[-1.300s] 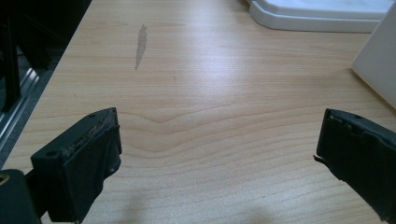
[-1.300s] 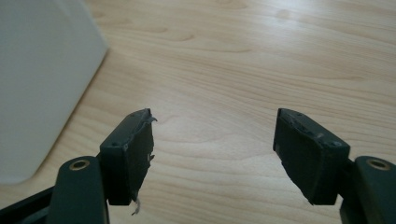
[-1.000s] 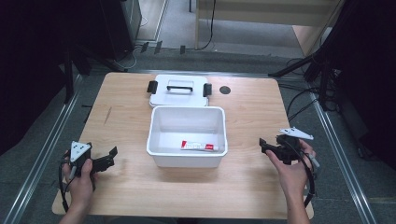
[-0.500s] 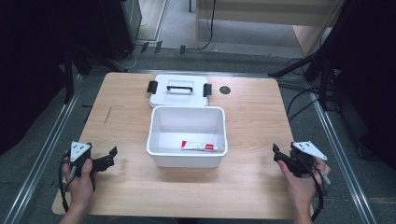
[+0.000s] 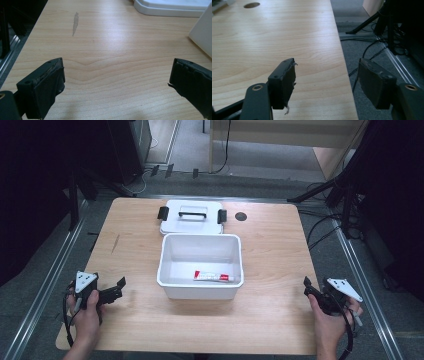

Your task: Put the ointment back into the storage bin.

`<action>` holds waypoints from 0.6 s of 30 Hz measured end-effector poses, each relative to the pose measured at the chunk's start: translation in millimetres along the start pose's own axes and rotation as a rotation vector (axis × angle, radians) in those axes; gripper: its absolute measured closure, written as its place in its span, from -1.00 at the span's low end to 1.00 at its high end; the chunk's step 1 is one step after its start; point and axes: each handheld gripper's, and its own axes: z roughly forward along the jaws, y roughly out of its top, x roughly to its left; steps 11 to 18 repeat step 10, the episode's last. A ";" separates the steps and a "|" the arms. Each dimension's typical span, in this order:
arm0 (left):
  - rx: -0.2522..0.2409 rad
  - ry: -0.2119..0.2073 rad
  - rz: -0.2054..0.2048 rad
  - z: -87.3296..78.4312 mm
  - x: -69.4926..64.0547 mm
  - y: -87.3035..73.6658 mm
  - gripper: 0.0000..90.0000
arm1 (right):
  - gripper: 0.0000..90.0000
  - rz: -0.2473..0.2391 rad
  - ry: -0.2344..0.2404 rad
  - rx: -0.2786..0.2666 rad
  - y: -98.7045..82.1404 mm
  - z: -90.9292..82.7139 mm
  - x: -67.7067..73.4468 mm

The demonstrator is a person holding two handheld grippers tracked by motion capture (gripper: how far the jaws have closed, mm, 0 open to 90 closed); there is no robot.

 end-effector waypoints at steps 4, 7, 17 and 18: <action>-0.002 0.003 0.003 -0.5 0.0 -0.1 -0.99 | -0.29 -0.007 -0.002 -0.005 -0.4 -0.4 0.4; -0.002 0.003 0.002 -0.5 -0.5 -0.2 -0.99 | -0.29 -0.016 0.004 -0.007 -0.8 -1.8 2.2; -0.002 0.003 0.003 -0.4 -0.5 -0.2 -0.99 | -0.29 0.007 0.028 -0.031 0.5 -4.1 2.7; -0.002 0.003 0.003 -0.4 -0.5 -0.2 -0.99 | -0.29 0.007 0.028 -0.031 0.5 -4.1 2.7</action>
